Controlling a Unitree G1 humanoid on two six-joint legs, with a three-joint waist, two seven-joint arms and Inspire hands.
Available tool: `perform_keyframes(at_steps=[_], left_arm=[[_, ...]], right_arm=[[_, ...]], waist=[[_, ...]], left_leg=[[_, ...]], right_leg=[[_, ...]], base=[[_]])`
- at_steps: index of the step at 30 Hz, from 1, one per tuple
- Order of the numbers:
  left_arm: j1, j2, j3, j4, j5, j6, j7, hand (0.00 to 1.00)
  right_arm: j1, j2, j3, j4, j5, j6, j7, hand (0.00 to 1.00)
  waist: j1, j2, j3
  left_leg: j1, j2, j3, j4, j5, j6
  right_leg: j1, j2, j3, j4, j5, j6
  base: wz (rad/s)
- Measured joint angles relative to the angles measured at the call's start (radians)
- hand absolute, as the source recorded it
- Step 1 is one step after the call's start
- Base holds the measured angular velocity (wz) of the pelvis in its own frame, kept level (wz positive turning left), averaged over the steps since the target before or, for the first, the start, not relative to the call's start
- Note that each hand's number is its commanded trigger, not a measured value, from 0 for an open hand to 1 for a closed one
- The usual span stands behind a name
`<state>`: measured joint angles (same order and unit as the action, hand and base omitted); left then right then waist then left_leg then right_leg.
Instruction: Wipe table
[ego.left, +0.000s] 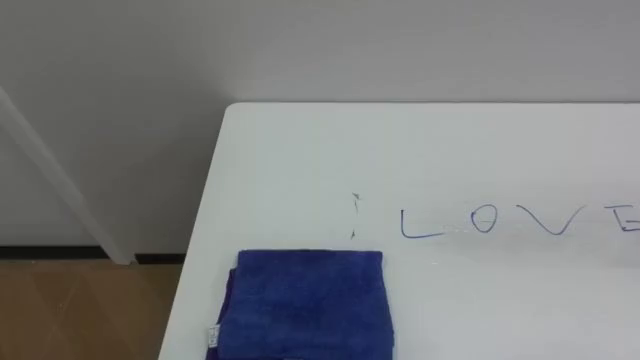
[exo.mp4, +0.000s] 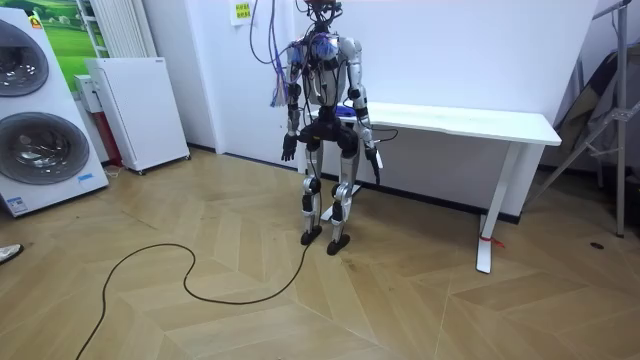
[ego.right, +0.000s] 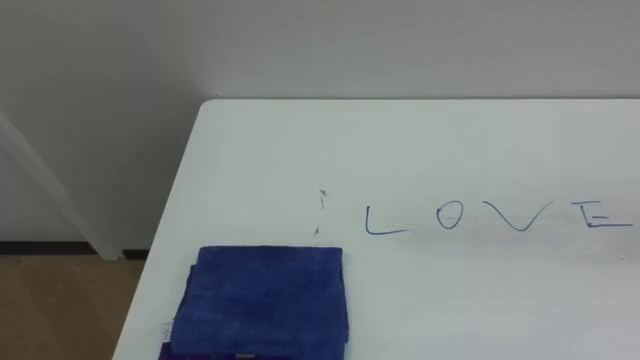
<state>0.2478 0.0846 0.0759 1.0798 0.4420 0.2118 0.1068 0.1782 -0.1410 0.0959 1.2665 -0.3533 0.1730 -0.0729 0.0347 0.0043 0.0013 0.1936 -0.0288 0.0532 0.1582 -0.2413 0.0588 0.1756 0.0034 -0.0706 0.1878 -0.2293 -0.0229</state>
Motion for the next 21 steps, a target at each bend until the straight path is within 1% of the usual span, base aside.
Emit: perform_keyframes(at_steps=[14,19,21], left_arm=[[-0.011,0.0,-0.001,-0.002,-0.002,-0.003,0.0,0.0],[-0.001,0.001,0.001,-0.002,-0.02,-0.003,-0.001,0.0],[0.009,0.001,0.001,-0.005,-0.017,-0.001,-0.001,0.0]], right_arm=[[-0.001,0.0,0.0,-0.001,0.002,0.0,0.0,0.0],[0.0,0.0,-0.002,0.001,0.063,0.001,-0.001,0.0],[0.0,0.0,-0.006,0.011,0.138,0.003,-0.012,0.0]], waist=[[0.0,0.0,0.0008],[-0.001,-0.001,0.0003],[-0.001,-0.004,-0.0003]], left_leg=[[-0.001,0.001,0.0,0.001,0.0,0.0],[0.001,0.0,0.002,0.001,0.0,0.0],[0.004,0.0,0.001,-0.003,0.0,0.0]], right_leg=[[-0.002,-0.002,0.007,0.003,0.0,0.0],[-0.002,0.0,0.01,0.002,0.0,0.0],[-0.001,-0.001,0.01,0.002,0.0,0.0]], base=[[0.0],[0.0],[0.0]])
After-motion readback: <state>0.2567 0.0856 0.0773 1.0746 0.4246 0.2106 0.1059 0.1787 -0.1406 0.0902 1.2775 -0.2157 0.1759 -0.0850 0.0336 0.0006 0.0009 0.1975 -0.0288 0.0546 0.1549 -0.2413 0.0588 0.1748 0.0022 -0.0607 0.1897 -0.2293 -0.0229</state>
